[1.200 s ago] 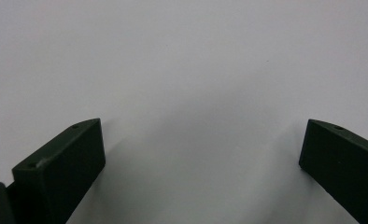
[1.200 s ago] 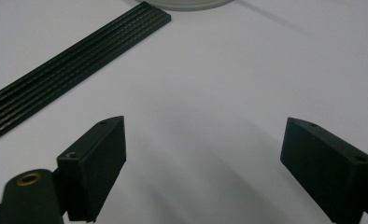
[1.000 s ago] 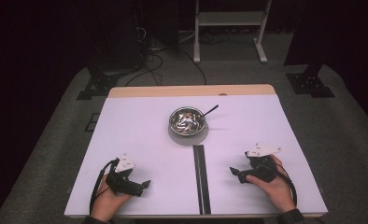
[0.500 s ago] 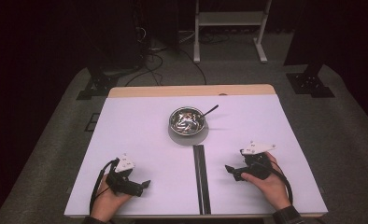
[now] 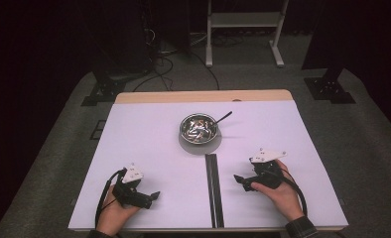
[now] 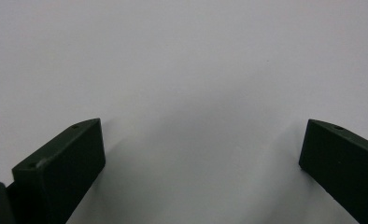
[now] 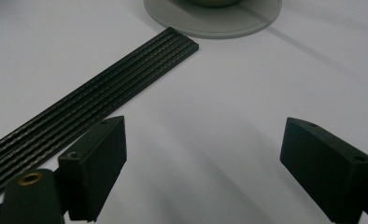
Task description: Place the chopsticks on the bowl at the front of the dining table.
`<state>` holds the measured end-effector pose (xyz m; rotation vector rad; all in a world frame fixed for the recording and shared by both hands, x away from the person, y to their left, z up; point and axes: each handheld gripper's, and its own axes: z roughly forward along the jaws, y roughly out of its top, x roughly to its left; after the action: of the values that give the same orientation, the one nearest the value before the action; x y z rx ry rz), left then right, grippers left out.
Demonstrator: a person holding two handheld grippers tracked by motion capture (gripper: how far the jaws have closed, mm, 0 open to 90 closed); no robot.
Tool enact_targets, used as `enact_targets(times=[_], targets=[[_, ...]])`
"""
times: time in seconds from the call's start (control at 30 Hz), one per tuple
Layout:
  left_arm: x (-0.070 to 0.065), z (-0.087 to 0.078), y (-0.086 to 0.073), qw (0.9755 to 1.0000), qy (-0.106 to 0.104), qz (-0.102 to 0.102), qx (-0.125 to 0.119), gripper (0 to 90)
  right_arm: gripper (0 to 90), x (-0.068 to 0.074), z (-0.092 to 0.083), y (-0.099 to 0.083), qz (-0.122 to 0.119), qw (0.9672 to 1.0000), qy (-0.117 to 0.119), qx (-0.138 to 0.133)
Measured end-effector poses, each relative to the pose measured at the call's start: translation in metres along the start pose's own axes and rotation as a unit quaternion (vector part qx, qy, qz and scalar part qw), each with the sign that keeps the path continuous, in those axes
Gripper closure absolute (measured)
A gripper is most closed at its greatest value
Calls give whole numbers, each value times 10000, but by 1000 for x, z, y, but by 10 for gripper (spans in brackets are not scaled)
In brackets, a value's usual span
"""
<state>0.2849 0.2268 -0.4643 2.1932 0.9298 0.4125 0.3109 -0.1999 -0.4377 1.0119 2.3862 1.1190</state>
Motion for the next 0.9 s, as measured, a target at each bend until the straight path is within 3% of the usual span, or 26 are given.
enact_targets(times=[0.9], targets=[[0, 0, 0, 10000, -1, 0, -2, 0, 131, 2, 14, 17, 15, 9999, 122, -8]])
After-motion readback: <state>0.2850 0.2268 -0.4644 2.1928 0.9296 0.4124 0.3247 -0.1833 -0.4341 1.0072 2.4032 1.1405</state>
